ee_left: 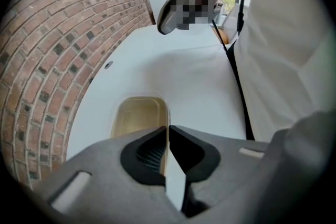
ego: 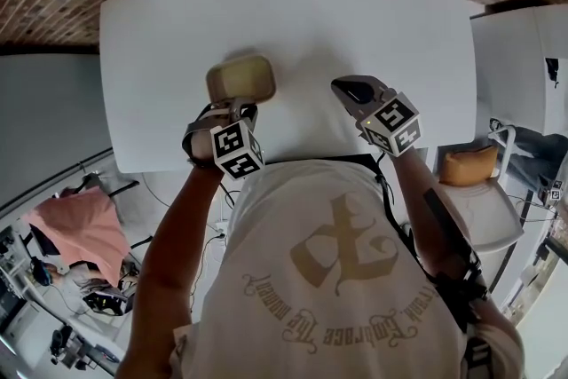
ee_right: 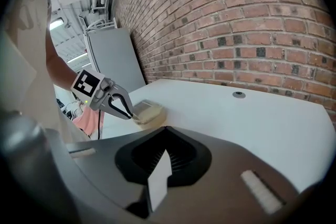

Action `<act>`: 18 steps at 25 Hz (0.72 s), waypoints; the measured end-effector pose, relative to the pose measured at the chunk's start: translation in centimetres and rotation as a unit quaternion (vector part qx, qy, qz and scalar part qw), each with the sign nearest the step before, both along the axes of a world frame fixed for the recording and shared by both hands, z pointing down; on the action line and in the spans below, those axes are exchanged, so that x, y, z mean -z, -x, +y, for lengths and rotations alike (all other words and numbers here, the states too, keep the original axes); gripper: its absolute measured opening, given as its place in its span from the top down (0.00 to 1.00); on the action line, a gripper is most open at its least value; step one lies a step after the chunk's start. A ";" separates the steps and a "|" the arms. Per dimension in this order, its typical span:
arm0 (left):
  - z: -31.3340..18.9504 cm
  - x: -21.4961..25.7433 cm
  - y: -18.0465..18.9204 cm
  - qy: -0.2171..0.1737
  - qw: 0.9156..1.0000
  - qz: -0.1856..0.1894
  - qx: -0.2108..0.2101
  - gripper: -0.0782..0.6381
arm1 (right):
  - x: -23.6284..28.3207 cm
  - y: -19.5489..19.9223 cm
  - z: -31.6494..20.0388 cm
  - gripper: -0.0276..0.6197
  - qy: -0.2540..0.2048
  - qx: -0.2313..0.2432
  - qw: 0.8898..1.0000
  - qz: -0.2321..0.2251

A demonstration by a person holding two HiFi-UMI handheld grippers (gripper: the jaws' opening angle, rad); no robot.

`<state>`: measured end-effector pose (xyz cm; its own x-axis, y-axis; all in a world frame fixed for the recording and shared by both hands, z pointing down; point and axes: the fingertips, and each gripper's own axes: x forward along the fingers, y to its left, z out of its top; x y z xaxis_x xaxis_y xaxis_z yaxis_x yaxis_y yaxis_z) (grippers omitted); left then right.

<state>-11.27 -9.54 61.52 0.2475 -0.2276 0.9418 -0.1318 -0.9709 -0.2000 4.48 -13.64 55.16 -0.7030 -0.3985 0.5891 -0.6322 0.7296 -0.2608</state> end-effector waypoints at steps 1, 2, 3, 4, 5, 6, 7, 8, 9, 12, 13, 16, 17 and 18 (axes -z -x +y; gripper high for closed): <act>0.0 0.3 -0.1 -0.004 1.000 0.003 0.003 0.86 | 0.1 -0.1 0.1 0.95 -0.002 0.000 1.000 -0.002; 0.0 0.5 -0.2 -0.007 1.000 0.006 0.006 0.86 | 0.2 -0.2 0.2 0.94 -0.004 0.000 1.000 -0.002; 0.1 0.8 -0.3 -0.010 1.000 0.009 0.010 0.86 | 0.3 -0.3 0.4 0.94 -0.005 0.001 1.000 -0.002; 0.2 1.1 -0.4 -0.013 1.000 0.011 0.014 0.86 | 0.4 -0.5 0.7 0.94 -0.005 0.003 1.000 -0.001; 0.4 1.3 -0.5 -0.016 1.000 0.014 0.019 0.86 | 0.4 -0.6 0.9 0.94 -0.005 0.005 1.000 0.000; 0.5 1.5 -0.6 -0.018 0.999 0.017 0.025 0.86 | 0.6 -0.6 1.1 0.94 -0.006 0.008 1.000 0.000; 0.7 1.8 -0.7 -0.020 0.999 0.020 0.032 0.86 | 0.7 -0.7 1.2 0.94 -0.008 0.012 1.000 0.000; 0.9 2.0 -0.8 -0.022 0.999 0.024 0.040 0.86 | 0.8 -0.7 1.4 0.94 -0.010 0.016 1.000 -0.001; 1.1 2.3 -0.9 -0.025 0.998 0.029 0.049 0.86 | 0.9 -0.7 1.4 0.94 -0.013 0.020 1.000 -0.002; 1.6 3.3 -1.6 -0.030 0.996 0.045 0.075 0.86 | 1.3 -1.0 1.5 0.94 -0.023 0.029 0.999 -0.003; 1.9 3.6 -2.0 -0.031 0.995 0.049 0.082 0.86 | 1.4 -1.2 1.5 0.94 -0.024 0.031 0.999 -0.004; 3.0 4.3 -3.2 -0.034 0.993 0.056 0.102 0.86 | 1.9 -2.0 1.9 0.94 -0.026 0.039 0.999 -0.011; 3.4 4.6 -3.7 -0.034 0.992 0.058 0.109 0.86 | 2.0 -2.4 2.2 0.94 -0.026 0.043 0.999 -0.013; 3.8 4.8 -4.1 -0.035 0.991 0.060 0.116 0.86 | 2.1 -2.8 2.5 0.94 -0.025 0.048 0.998 -0.015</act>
